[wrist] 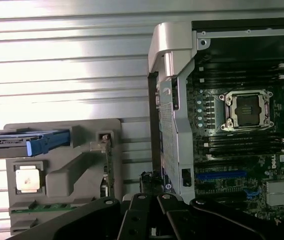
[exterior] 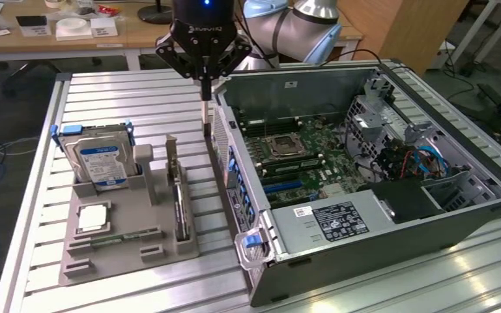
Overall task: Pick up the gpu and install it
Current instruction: 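Reach for the gpu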
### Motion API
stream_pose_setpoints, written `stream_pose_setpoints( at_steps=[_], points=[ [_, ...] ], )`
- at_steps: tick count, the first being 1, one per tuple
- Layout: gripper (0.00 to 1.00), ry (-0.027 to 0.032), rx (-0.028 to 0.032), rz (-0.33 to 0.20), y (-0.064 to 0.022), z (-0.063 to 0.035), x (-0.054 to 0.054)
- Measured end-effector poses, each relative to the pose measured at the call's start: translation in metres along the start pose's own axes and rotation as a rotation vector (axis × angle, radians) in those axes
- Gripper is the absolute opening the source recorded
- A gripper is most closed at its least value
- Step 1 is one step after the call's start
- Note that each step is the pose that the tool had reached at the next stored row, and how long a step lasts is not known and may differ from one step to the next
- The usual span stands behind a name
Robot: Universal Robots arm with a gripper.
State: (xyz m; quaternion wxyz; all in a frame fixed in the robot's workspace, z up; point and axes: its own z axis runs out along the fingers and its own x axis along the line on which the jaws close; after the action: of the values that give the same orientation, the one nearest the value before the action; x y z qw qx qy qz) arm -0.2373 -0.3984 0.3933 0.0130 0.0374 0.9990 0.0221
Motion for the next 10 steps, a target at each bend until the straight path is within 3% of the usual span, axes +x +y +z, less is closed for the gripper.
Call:
stream_pose_setpoints(
  at_steps=[10],
  points=[
    [0.11,0.0001,0.0001,0.0,-0.0002,-0.0001,0.0025]
  ],
)
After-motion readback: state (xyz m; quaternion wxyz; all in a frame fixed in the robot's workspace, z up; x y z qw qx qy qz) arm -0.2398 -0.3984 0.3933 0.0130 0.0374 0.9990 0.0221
